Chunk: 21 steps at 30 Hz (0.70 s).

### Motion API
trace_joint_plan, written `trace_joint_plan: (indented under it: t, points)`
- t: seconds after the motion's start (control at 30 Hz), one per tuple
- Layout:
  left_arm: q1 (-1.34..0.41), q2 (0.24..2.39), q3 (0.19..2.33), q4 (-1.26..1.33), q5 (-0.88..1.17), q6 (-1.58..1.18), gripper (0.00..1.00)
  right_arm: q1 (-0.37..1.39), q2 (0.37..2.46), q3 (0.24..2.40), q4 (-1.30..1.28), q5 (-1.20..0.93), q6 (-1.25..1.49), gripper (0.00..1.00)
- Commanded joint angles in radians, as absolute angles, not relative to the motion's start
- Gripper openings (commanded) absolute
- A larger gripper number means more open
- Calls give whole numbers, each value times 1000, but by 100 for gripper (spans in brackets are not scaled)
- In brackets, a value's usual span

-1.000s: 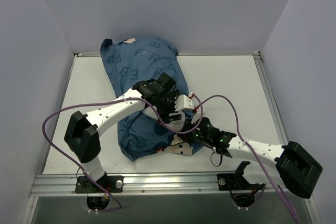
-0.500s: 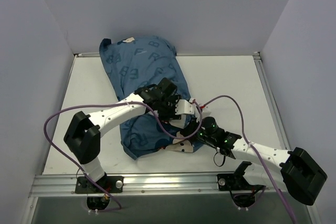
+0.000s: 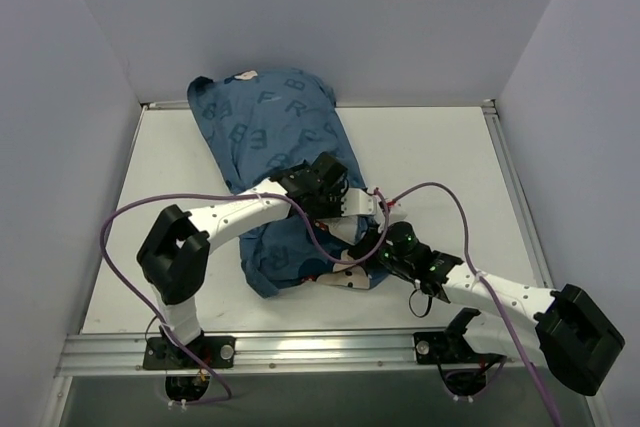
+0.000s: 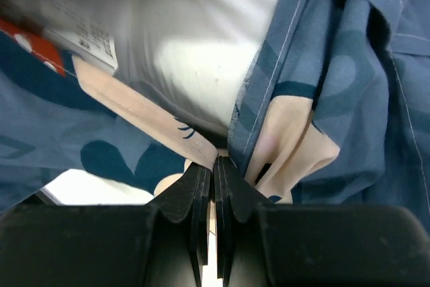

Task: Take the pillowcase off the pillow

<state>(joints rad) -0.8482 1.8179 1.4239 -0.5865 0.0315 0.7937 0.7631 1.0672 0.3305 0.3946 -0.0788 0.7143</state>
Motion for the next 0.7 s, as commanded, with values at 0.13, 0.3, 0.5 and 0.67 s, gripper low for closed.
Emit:
trace_joint_plan:
  t: [0.13,0.3,0.5,0.67]
  points:
    - [-737,1714,1374,-650,-2,773,2,706,1037,365,239,-3,706,0]
    - [-565,1539,1453,-820,224,787,2,563,973,341,224,-64,667,0]
    - [-514,1462,1528,-974,374,831,2,391,1026,369,252,-179,600,0]
    - [-473,1425,1523,-1002,357,885,2,240,1075,439,204,-242,513,0]
